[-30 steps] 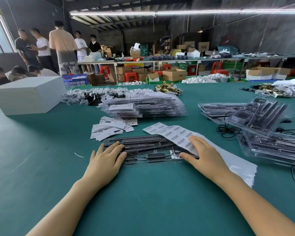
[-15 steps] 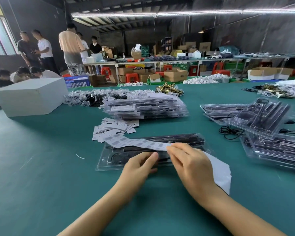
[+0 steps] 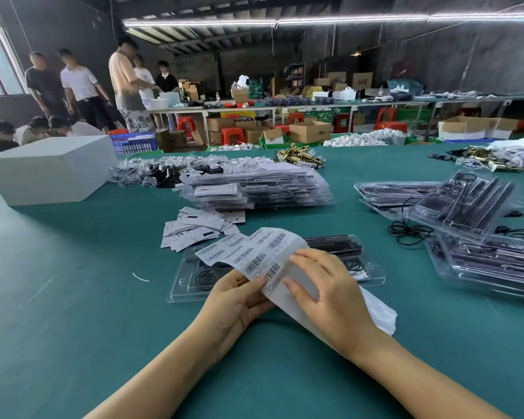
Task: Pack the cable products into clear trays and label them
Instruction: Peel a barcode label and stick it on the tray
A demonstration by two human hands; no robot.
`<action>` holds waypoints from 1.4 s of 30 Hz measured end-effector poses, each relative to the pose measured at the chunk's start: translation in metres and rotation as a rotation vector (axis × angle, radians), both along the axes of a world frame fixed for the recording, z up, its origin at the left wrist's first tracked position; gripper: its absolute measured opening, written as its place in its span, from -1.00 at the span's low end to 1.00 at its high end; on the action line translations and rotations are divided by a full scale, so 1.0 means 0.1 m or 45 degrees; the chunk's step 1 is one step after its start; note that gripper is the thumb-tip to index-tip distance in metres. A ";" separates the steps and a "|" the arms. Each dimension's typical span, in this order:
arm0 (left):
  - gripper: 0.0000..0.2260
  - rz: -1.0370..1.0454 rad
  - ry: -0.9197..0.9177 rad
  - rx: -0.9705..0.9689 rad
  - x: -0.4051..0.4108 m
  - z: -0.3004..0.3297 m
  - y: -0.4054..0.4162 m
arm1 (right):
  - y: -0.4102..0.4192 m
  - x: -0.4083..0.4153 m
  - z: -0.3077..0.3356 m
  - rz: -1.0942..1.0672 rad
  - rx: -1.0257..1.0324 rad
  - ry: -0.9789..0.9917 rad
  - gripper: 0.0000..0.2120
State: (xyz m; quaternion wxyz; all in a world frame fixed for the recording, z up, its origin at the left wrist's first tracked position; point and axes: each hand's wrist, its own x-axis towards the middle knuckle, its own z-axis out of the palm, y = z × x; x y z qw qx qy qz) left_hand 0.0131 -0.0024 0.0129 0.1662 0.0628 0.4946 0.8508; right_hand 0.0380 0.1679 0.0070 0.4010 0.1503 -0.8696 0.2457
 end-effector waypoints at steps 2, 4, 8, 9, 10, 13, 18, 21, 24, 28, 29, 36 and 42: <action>-0.71 -0.037 0.014 -0.048 0.00 0.00 0.00 | 0.01 -0.01 0.00 -0.067 -0.025 -0.026 -0.69; -0.69 -0.079 0.041 -0.079 0.01 -0.01 0.00 | 0.00 -0.01 0.00 -0.138 0.003 -0.013 -0.69; -0.66 -0.139 0.103 -0.088 0.02 -0.01 -0.01 | -0.03 0.00 0.02 -0.167 -0.001 0.008 -0.68; -0.65 -0.148 0.112 -0.095 0.02 -0.01 -0.01 | -0.04 0.00 0.02 -0.162 -0.017 0.000 -0.67; -0.65 -0.162 0.123 -0.104 0.02 0.00 -0.02 | -0.05 0.01 0.02 -0.155 -0.030 -0.013 -0.67; -0.65 -0.199 0.153 -0.112 0.03 0.00 -0.02 | -0.09 0.03 0.02 -0.108 -0.061 -0.047 -0.66; -0.75 -0.172 0.117 -0.107 0.02 0.01 -0.01 | -0.11 0.06 0.00 -0.057 -0.109 -0.038 -0.73; -0.73 -0.166 0.059 -0.096 0.02 0.02 0.00 | -0.10 0.06 0.01 -0.057 -0.127 -0.004 -0.79; -0.72 -0.159 0.020 -0.094 0.01 0.02 0.00 | -0.10 0.06 0.01 -0.034 -0.110 0.026 -0.80; -0.74 -0.174 0.042 -0.101 0.02 0.02 -0.01 | -0.09 0.05 0.01 -0.010 -0.085 0.098 -0.82; -0.75 -0.171 0.042 -0.098 0.02 0.02 -0.01 | -0.09 0.05 0.00 -0.005 -0.071 0.117 -0.82; -0.74 -0.169 0.047 -0.098 0.02 0.02 0.00 | -0.08 0.02 -0.02 0.028 -0.047 0.164 -0.84; -0.75 -0.113 -0.025 -0.065 -0.01 0.01 -0.01 | -0.12 0.04 -0.02 0.093 0.027 0.176 -0.95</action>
